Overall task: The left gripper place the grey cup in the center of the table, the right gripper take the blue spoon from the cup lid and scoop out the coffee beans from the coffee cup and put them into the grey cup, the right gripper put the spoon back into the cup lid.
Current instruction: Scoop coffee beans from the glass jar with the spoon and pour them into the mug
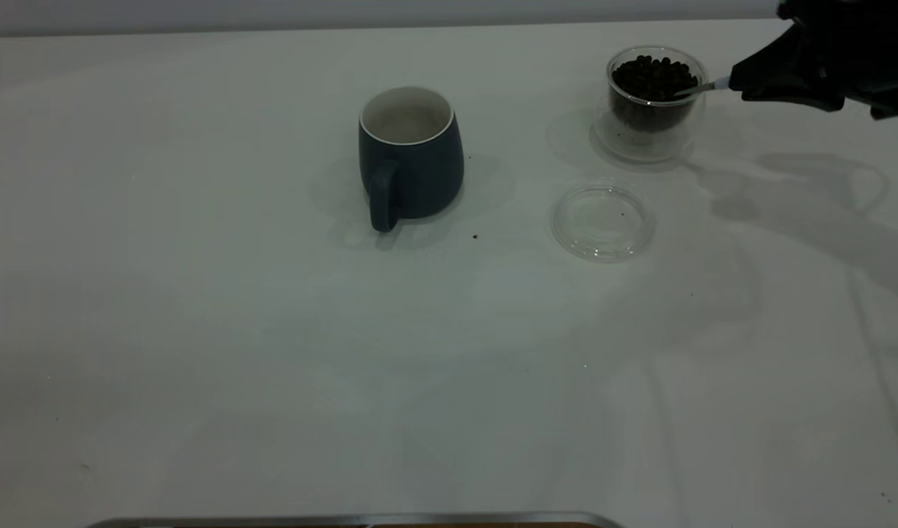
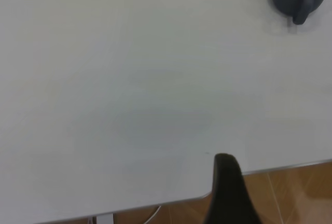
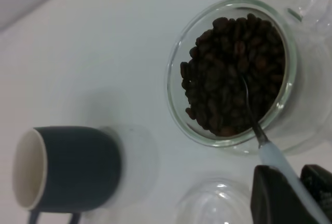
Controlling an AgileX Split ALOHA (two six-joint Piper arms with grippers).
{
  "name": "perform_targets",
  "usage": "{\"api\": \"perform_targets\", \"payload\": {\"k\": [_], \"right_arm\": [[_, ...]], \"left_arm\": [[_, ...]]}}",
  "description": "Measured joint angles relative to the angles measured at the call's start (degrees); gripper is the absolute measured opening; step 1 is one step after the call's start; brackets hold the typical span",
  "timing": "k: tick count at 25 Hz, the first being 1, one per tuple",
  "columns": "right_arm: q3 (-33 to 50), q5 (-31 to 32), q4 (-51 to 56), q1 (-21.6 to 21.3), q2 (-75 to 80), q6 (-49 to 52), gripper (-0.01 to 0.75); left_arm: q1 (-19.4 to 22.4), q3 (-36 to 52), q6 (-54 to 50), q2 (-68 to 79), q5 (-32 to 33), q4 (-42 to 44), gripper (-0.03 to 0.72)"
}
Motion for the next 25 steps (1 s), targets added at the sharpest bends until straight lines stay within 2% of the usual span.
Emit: {"api": "perform_targets", "payload": {"k": [10, 17, 25], "right_arm": [[-2.34, 10.77, 0.00, -3.49, 4.89, 3.38, 0.103], [-2.34, 13.82, 0.00, -5.05, 4.93, 4.08, 0.103], [-2.34, 14.41, -0.05, -5.94, 4.93, 4.44, 0.103]], "left_arm": [[0.00, 0.00, 0.00, 0.00, 0.00, 0.00, 0.555], [0.00, 0.00, 0.00, 0.00, 0.00, 0.00, 0.555], [0.00, 0.00, -0.11, 0.00, 0.00, 0.00, 0.555]]}}
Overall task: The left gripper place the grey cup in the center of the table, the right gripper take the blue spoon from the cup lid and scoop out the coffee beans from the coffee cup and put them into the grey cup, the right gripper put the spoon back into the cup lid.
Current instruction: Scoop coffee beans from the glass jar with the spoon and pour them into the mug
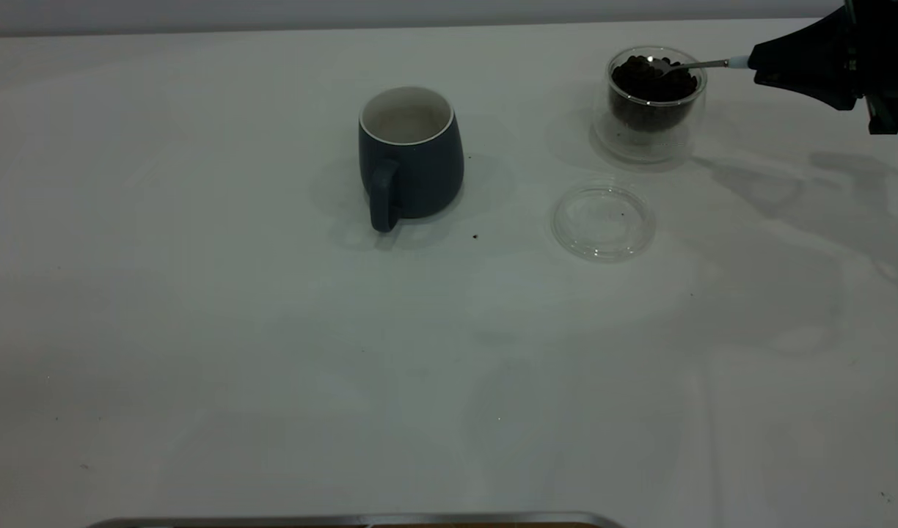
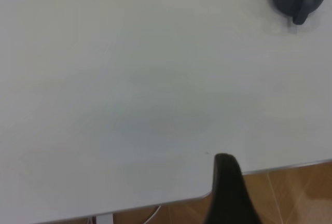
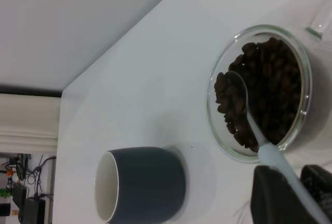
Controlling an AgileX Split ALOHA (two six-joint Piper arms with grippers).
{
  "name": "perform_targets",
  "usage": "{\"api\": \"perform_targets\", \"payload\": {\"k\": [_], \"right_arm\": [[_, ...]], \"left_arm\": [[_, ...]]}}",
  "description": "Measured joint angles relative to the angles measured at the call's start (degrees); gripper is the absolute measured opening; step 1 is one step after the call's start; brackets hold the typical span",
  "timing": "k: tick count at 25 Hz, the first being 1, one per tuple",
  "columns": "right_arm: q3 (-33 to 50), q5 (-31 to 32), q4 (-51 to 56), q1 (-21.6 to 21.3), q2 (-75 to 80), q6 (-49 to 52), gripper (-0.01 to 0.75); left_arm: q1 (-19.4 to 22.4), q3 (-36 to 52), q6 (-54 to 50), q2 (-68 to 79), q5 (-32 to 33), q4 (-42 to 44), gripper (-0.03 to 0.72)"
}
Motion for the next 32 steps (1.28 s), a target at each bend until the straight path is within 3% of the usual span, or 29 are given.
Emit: {"api": "perform_targets", "payload": {"k": [22, 32], "right_arm": [[0.00, 9.87, -0.28, -1.25, 0.00, 5.46, 0.103], [0.00, 9.92, -0.23, 4.29, 0.00, 7.53, 0.103]], "left_arm": [[0.00, 0.00, 0.05, 0.00, 0.00, 0.00, 0.555], [0.00, 0.00, 0.05, 0.00, 0.00, 0.00, 0.555]]}}
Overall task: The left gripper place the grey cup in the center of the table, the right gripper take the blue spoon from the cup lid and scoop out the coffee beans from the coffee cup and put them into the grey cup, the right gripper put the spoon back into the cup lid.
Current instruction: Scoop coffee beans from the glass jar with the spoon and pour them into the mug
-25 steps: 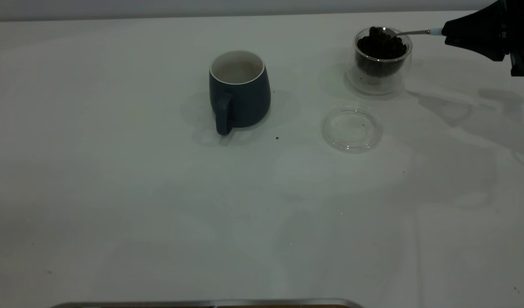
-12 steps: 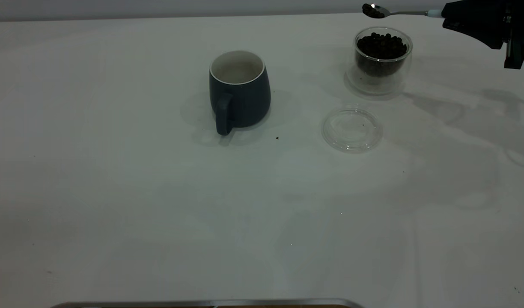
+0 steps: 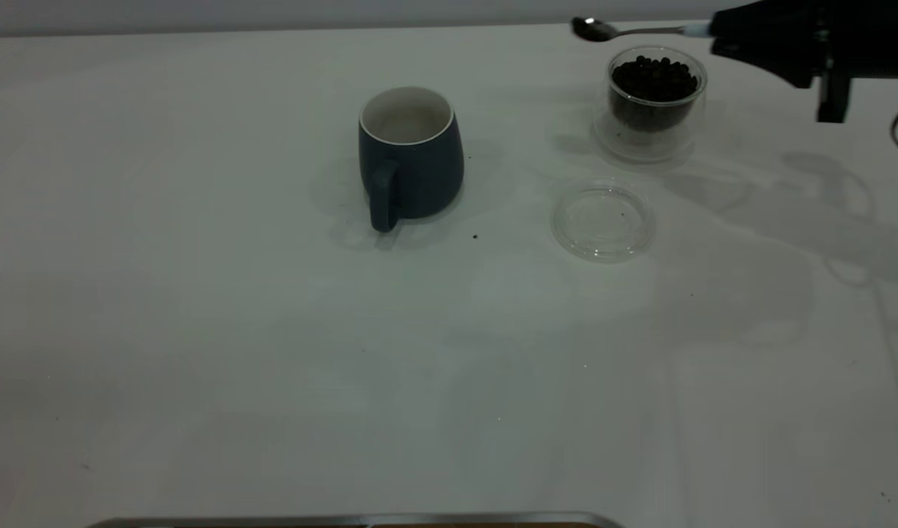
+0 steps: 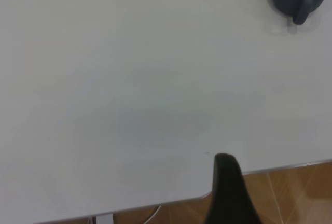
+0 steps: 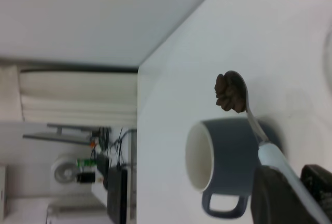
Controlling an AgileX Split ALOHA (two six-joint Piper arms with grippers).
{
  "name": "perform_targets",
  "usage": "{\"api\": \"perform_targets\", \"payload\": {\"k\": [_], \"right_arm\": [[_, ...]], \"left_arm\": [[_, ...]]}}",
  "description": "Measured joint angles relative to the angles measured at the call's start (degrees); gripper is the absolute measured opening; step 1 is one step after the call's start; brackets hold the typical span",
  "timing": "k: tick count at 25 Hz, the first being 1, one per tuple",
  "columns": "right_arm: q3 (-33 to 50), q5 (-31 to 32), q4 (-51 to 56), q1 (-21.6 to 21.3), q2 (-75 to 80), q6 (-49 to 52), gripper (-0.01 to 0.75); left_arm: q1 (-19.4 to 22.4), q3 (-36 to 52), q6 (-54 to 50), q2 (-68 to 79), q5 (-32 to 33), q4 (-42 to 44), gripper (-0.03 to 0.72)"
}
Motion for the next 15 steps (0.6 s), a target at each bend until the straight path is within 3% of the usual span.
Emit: {"api": "perform_targets", "payload": {"k": [15], "right_arm": [[-2.74, 0.00, -0.06, 13.29, 0.00, 3.51, 0.103]], "left_arm": [[0.00, 0.00, 0.06, 0.00, 0.00, 0.00, 0.555]]}}
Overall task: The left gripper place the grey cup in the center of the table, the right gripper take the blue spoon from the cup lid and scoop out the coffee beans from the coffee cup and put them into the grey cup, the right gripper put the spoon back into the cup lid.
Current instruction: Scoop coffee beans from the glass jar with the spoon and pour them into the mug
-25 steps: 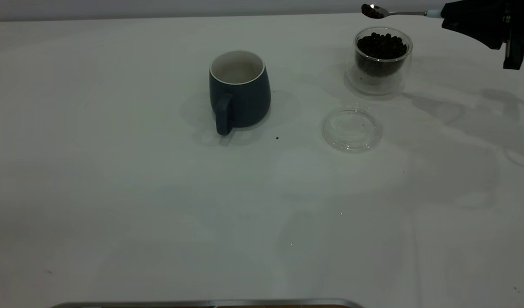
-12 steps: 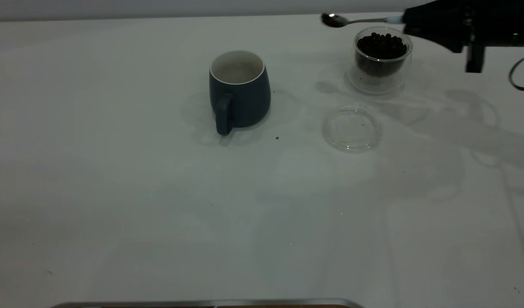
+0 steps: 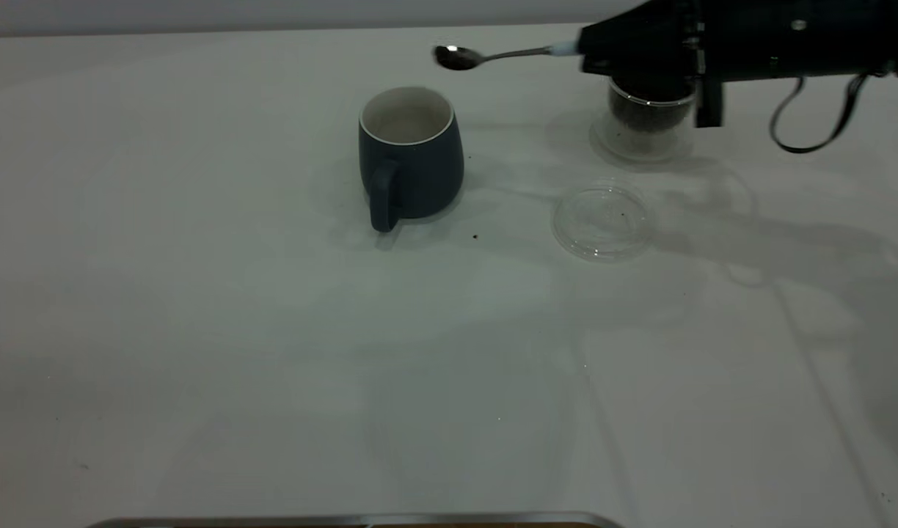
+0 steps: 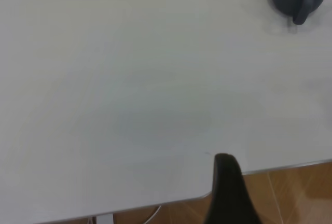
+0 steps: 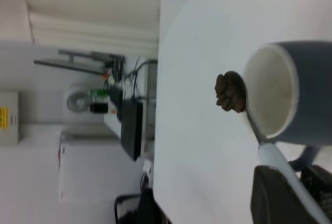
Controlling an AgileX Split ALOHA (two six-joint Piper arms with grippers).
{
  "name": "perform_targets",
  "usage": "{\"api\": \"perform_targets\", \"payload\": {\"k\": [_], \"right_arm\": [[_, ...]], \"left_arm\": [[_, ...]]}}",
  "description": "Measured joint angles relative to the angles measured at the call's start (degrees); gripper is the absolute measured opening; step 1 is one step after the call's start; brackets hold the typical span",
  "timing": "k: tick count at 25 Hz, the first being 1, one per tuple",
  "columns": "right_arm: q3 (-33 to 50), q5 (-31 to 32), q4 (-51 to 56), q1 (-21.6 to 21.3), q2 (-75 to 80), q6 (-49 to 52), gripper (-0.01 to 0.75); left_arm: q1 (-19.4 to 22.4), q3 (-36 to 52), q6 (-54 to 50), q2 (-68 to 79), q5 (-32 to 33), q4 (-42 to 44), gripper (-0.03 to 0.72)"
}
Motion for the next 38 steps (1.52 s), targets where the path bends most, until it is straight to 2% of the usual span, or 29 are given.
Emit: {"api": "perform_targets", "payload": {"k": [6, 13, 17, 22, 26, 33, 38], "right_arm": [[-2.25, -2.99, -0.06, 4.32, 0.00, 1.40, 0.103], [-4.18, -9.77, -0.25, 6.70, 0.07, -1.10, 0.103], [-5.68, -13.39, -0.23, 6.88, 0.07, -11.50, 0.103], [-6.03, -13.76, -0.34, 6.95, 0.07, -32.16, 0.103], [-6.14, -15.75, -0.34, 7.42, 0.07, -39.41, 0.103], [-6.14, -16.34, -0.29, 7.45, -0.01, -41.70, 0.103], [-6.14, -16.28, -0.48, 7.32, -1.81, -37.50, 0.103]], "left_arm": [[0.00, 0.00, 0.00, 0.00, 0.00, 0.00, 0.555], [0.00, 0.00, 0.00, 0.00, 0.00, 0.00, 0.555], [0.00, 0.00, 0.00, 0.00, 0.00, 0.00, 0.555], [0.00, 0.00, -0.07, 0.00, 0.00, 0.00, 0.555], [0.00, 0.00, -0.07, 0.00, 0.00, 0.00, 0.555], [0.00, 0.00, -0.07, 0.00, 0.00, 0.00, 0.555], [0.00, 0.00, -0.07, 0.00, 0.00, 0.00, 0.555]]}}
